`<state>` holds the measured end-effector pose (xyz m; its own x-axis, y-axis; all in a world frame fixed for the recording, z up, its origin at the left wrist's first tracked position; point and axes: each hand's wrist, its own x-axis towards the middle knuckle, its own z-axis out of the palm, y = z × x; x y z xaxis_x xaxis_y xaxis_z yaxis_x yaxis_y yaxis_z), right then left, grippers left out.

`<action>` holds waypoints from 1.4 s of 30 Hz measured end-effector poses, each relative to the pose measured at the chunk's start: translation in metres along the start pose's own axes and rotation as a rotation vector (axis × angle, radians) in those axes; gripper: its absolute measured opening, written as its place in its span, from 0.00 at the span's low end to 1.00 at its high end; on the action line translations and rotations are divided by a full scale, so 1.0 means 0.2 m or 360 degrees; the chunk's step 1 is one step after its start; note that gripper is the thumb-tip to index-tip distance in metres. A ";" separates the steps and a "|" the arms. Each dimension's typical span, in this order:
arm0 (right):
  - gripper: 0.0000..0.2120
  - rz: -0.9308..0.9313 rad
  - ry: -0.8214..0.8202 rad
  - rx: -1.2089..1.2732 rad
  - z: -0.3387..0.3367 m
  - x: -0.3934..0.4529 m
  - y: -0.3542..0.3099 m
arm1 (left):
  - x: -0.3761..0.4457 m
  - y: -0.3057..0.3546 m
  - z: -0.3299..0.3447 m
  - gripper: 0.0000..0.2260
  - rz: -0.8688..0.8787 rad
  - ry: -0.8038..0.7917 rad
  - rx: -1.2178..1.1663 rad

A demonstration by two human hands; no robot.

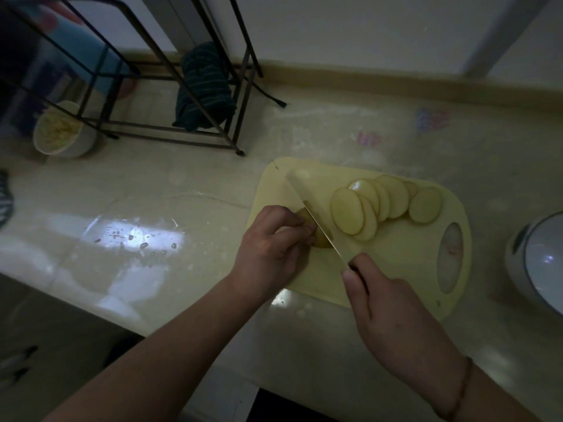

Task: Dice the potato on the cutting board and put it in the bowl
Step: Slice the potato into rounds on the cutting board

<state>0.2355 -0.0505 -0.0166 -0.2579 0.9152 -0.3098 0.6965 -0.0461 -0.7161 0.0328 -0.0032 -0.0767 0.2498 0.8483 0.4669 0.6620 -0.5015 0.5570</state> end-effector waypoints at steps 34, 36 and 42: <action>0.24 0.0856 -0.0475 0.1936 -0.40 0.06 0.16 | -0.03 -0.01 0.02 0.04 -0.0215 0.0021 0.0002; 0.22 0.0803 -0.0391 0.1750 -0.40 0.04 0.10 | -0.03 -0.01 0.02 0.05 -0.0219 0.0024 -0.0010; 0.17 0.0489 -0.0252 0.1096 -0.28 -0.09 -0.11 | -0.02 0.01 -0.01 0.10 -0.0144 -0.0056 0.0104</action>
<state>0.2623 -0.0442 0.0404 -0.2493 0.7549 -0.6066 0.1918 -0.5755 -0.7950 0.0315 -0.0087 -0.0764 0.2109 0.8956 0.3916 0.7271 -0.4115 0.5495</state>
